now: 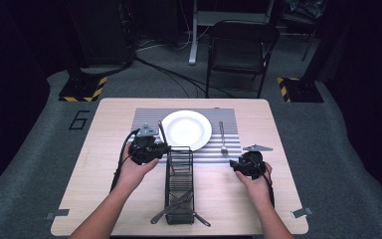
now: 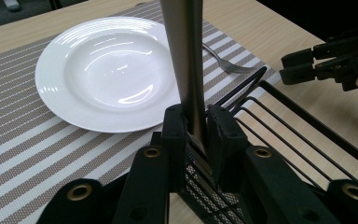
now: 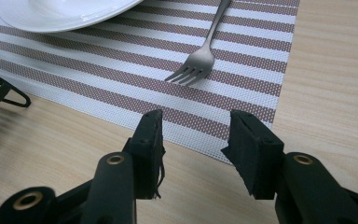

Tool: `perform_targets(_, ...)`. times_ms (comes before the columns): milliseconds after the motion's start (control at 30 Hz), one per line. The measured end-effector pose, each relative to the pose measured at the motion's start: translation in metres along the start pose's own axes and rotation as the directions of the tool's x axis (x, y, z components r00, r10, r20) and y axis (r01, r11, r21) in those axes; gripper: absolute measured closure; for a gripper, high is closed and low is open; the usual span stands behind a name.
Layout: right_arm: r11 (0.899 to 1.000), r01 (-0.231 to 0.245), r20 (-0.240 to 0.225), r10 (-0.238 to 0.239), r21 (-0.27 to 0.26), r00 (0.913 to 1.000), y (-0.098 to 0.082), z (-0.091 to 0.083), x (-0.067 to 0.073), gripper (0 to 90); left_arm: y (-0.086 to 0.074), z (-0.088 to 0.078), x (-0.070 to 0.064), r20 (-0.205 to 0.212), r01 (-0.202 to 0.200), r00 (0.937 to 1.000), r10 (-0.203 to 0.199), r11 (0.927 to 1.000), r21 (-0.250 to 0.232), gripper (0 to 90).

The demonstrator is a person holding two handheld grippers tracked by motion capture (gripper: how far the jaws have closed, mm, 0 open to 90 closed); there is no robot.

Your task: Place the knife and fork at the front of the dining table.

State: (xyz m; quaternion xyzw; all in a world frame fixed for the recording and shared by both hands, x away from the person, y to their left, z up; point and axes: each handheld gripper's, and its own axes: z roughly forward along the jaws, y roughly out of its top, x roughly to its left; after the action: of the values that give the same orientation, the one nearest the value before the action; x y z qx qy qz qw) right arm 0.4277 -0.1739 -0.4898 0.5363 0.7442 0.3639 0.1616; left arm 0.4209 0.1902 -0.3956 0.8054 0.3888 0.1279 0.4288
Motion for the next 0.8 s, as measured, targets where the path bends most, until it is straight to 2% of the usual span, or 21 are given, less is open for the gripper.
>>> perform_targets(233, 1.000, -0.004, 0.000, 0.004, 0.002, 1.0000, 0.000, 0.000, 0.000, 55.2, -0.001, -0.002, -0.004, 0.006, -0.008, 0.9999, 0.009, 0.9999, -0.008, 80.0)
perform_targets(400, 1.000, -0.001, -0.004, 0.001, 0.004, 1.0000, 0.000, 0.001, -0.001, 55.3, -0.003, -0.005, -0.011, 0.002, -0.044, 0.9990, 0.044, 0.9990, -0.009, 81.1)
perform_targets(433, 1.000, -0.003, -0.004, 0.003, 0.003, 1.0000, 0.000, 0.001, -0.001, 55.3, -0.004, -0.005, -0.013, 0.001, -0.041, 0.9991, 0.041, 0.9991, -0.014, 81.2)
perform_targets(633, 1.000, 0.007, -0.003, -0.007, 0.003, 1.0000, -0.001, 0.002, -0.001, 55.5, -0.003, -0.002, -0.019, -0.005, -0.069, 0.9976, 0.069, 0.9974, -0.022, 81.5)
perform_targets(800, 1.000, -0.001, 0.000, 0.001, 0.004, 1.0000, -0.001, 0.001, -0.002, 55.5, -0.001, 0.002, -0.021, -0.003, -0.073, 0.9973, 0.073, 0.9969, -0.029, 81.7)
